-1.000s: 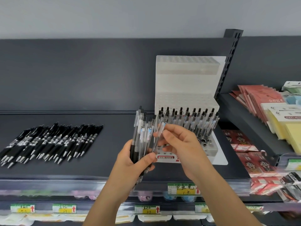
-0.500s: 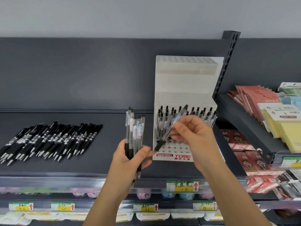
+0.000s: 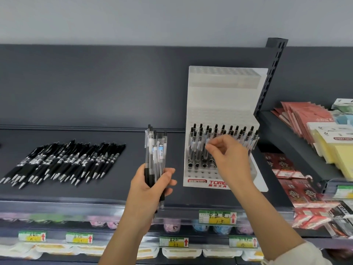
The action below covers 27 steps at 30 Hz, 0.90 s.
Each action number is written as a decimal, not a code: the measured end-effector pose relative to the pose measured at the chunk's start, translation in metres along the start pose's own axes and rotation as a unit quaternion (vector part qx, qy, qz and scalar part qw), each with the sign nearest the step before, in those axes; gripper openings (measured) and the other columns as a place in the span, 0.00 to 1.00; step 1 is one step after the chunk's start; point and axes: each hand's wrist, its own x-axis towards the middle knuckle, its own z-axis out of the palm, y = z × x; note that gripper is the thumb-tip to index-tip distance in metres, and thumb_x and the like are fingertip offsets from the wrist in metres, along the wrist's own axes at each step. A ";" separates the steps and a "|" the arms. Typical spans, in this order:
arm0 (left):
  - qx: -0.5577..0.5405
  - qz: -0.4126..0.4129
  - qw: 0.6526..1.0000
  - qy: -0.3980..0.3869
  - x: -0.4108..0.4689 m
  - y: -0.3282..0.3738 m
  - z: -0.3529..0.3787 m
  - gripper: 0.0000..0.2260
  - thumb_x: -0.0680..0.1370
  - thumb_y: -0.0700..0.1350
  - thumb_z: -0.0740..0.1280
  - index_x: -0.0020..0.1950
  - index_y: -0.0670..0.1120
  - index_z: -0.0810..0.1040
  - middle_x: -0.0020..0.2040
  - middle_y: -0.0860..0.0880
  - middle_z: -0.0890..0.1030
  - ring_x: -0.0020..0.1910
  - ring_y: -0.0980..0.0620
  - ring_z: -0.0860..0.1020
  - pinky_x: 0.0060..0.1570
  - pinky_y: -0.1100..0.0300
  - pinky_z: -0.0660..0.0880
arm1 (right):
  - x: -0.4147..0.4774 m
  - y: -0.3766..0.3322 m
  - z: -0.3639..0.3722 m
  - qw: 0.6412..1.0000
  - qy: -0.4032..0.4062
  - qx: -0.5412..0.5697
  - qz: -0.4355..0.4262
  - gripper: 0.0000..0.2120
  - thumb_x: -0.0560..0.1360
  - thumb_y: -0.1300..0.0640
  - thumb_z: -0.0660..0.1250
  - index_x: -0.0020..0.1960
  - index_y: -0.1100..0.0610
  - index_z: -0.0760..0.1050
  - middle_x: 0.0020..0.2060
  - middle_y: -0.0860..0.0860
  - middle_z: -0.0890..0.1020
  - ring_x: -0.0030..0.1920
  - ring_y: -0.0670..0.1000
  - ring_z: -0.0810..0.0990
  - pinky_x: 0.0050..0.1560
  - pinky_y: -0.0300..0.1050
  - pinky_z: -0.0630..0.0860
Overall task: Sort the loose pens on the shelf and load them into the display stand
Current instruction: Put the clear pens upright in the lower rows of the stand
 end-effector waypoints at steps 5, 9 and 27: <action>-0.018 -0.013 1.000 -0.010 -0.001 -0.002 -0.001 0.06 0.76 0.38 0.68 0.52 0.43 0.76 0.35 0.50 0.82 0.39 0.53 0.82 0.38 0.63 0.78 | -0.004 0.016 0.010 0.999 -0.013 -0.031 0.012 0.04 0.74 0.57 0.69 0.48 0.55 0.77 0.37 0.41 0.77 0.39 0.37 0.75 0.39 0.26 0.69; -0.023 -0.009 0.999 -0.028 -0.002 0.000 0.003 0.06 0.76 0.37 0.68 0.52 0.42 0.75 0.33 0.52 0.81 0.37 0.53 0.82 0.38 0.61 0.79 | -0.008 0.013 0.007 1.000 0.003 -0.023 0.014 0.04 0.73 0.56 0.70 0.46 0.54 0.76 0.37 0.43 0.77 0.38 0.39 0.75 0.38 0.29 0.70; 0.034 0.018 0.996 -0.082 -0.002 0.002 0.023 0.08 0.75 0.40 0.70 0.53 0.45 0.77 0.45 0.48 0.84 0.48 0.49 0.83 0.50 0.55 0.80 | -0.032 -0.020 -0.006 0.953 -0.122 0.253 0.112 0.02 0.73 0.59 0.69 0.43 0.58 0.79 0.33 0.49 0.81 0.34 0.44 0.79 0.38 0.36 0.78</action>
